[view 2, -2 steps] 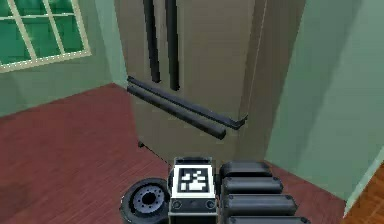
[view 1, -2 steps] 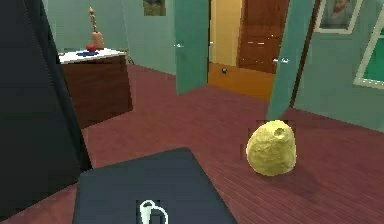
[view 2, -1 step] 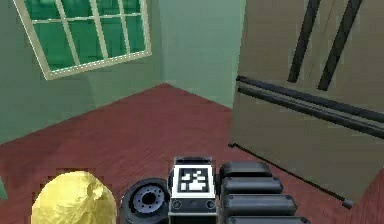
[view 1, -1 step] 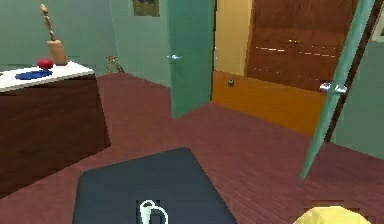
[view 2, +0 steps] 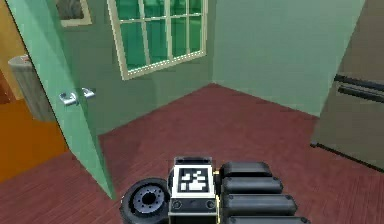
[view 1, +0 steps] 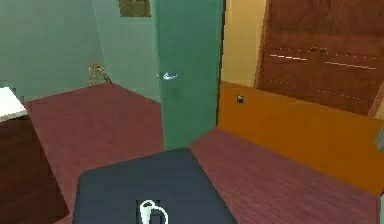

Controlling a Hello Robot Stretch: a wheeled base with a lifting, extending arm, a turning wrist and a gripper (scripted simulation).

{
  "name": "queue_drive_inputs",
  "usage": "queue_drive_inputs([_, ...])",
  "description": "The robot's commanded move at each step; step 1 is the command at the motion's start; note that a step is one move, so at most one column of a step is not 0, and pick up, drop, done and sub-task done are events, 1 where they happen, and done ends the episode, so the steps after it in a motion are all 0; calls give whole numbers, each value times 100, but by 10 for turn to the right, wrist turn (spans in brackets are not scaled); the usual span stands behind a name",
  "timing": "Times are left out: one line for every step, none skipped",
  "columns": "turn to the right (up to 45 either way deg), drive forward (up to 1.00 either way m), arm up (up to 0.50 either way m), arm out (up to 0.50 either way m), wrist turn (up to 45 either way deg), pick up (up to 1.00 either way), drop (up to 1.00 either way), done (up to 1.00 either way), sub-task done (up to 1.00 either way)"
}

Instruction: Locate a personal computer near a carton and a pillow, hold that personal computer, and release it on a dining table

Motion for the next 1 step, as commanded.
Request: queue_drive_inputs([-450,0,0,0,0,0,0,0,0])
